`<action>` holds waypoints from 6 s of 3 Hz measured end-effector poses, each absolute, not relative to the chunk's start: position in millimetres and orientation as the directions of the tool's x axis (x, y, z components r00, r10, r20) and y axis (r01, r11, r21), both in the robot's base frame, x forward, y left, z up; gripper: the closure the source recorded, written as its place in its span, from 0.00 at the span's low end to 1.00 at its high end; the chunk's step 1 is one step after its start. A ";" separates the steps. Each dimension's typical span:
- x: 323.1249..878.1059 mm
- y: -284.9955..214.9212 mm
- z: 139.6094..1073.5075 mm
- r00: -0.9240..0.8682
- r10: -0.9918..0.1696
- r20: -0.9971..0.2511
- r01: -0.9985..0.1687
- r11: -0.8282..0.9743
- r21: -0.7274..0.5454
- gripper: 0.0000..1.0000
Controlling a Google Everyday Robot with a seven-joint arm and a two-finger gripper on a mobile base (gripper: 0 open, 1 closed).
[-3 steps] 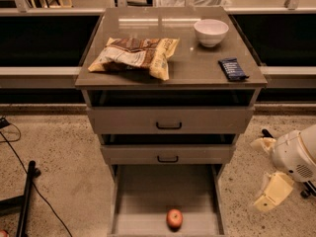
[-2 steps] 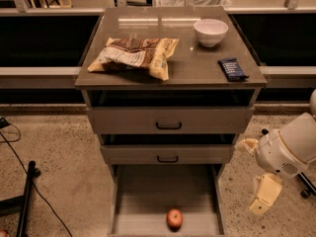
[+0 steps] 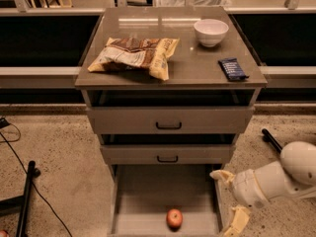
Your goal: Pick apple from bottom drawer and place on counter
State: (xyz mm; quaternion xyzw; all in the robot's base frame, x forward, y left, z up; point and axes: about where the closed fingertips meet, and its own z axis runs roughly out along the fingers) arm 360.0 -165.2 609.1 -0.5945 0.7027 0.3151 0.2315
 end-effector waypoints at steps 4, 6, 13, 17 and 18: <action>432.9 -103.5 500.9 0.082 -0.542 -0.836 -0.996 -0.069 -0.053 0.00; 411.0 -76.7 400.3 0.054 -0.417 -0.908 -0.995 -0.094 -0.017 0.00; 479.6 -69.6 166.5 0.028 -0.442 -0.897 -0.989 0.119 -0.090 0.19; 493.8 -75.3 157.4 0.048 -0.305 -0.951 -0.991 0.102 -0.083 0.92; 507.1 -121.4 234.9 0.186 -0.278 -0.942 -0.960 0.151 -0.234 1.00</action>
Offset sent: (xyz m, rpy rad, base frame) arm 0.0026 0.0117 -0.0359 -0.0482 0.0125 0.1125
